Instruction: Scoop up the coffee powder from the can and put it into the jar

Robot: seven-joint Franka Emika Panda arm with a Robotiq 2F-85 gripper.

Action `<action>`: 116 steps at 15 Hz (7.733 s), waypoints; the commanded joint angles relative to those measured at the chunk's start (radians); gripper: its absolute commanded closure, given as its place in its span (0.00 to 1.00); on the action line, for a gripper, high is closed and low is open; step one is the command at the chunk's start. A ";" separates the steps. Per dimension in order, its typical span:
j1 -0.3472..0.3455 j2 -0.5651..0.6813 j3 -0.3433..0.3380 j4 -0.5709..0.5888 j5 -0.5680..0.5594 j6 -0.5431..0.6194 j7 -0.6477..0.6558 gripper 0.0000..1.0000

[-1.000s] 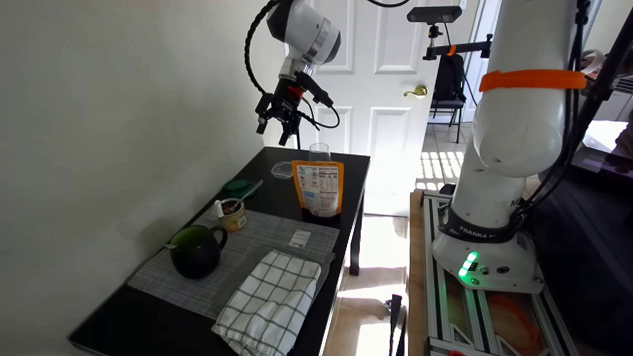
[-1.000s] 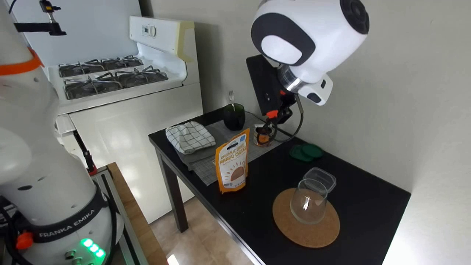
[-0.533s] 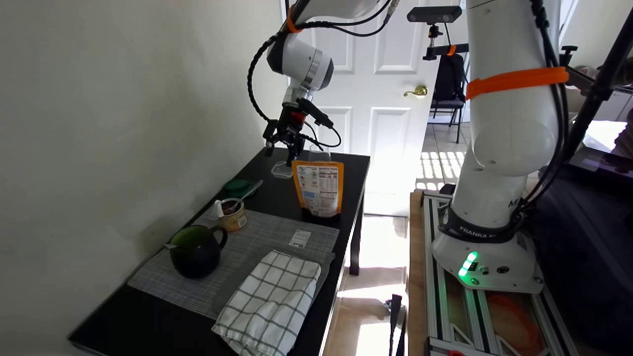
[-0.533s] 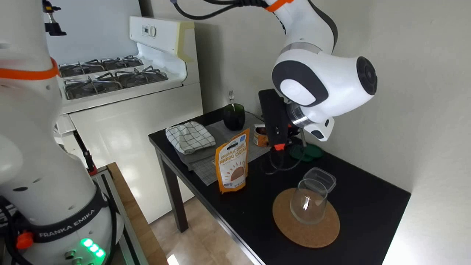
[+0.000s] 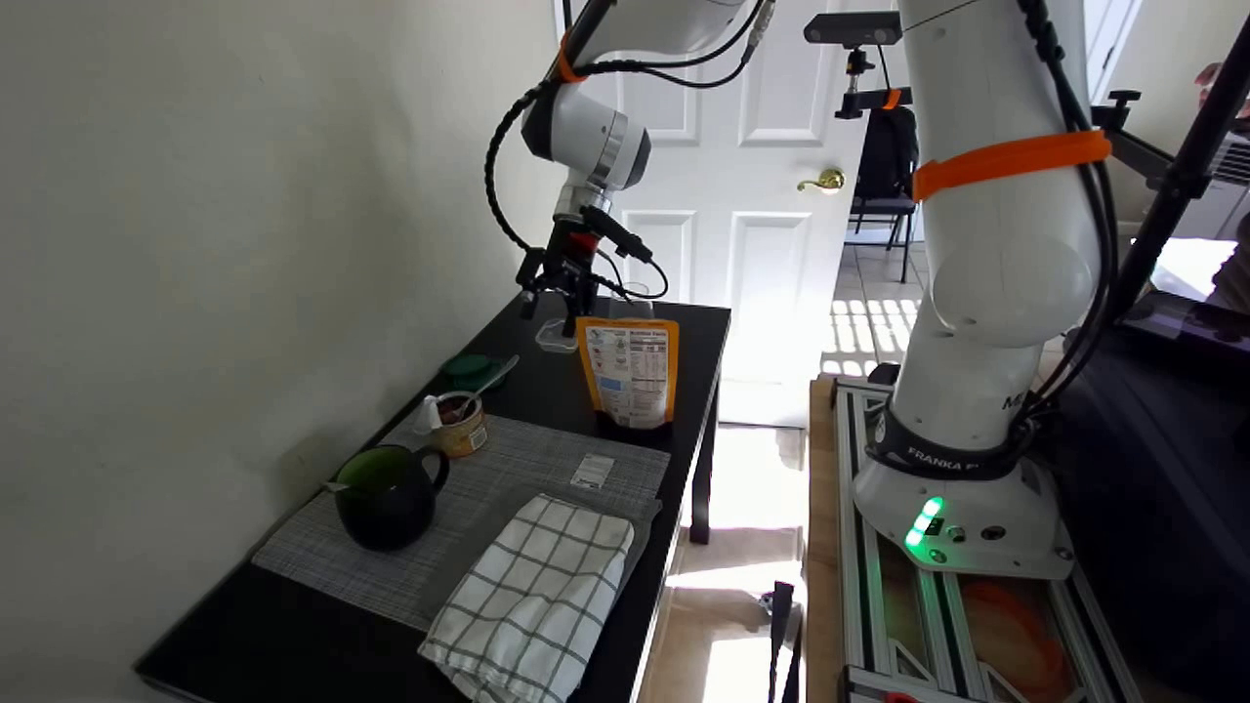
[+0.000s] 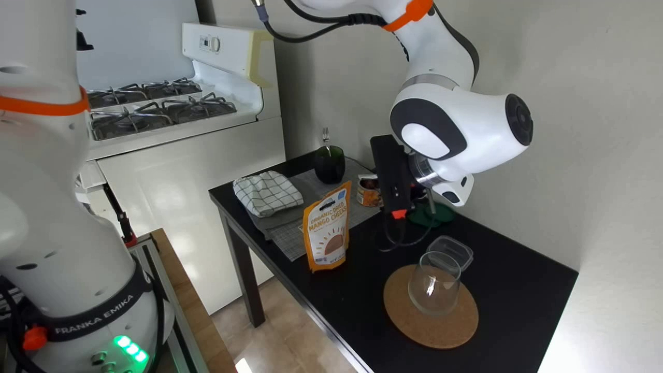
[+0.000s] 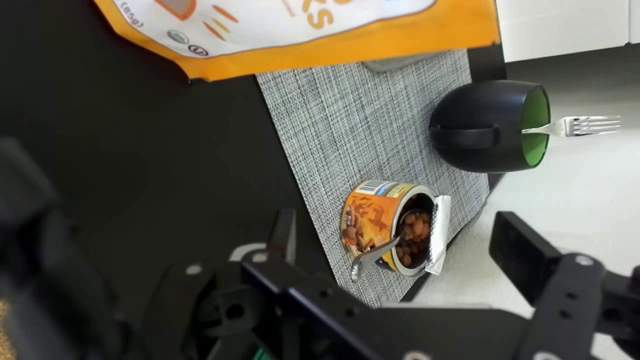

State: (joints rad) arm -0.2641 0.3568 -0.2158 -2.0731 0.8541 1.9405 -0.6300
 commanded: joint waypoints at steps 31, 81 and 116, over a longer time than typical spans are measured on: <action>-0.094 0.312 0.111 0.322 0.054 -0.207 -0.195 0.98; -0.164 0.180 0.041 0.317 0.136 -0.543 -0.341 0.98; -0.382 0.188 -0.133 0.340 0.150 -0.635 -0.216 0.98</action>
State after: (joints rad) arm -0.6127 0.5076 -0.3492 -1.7697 0.9764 1.2961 -0.8877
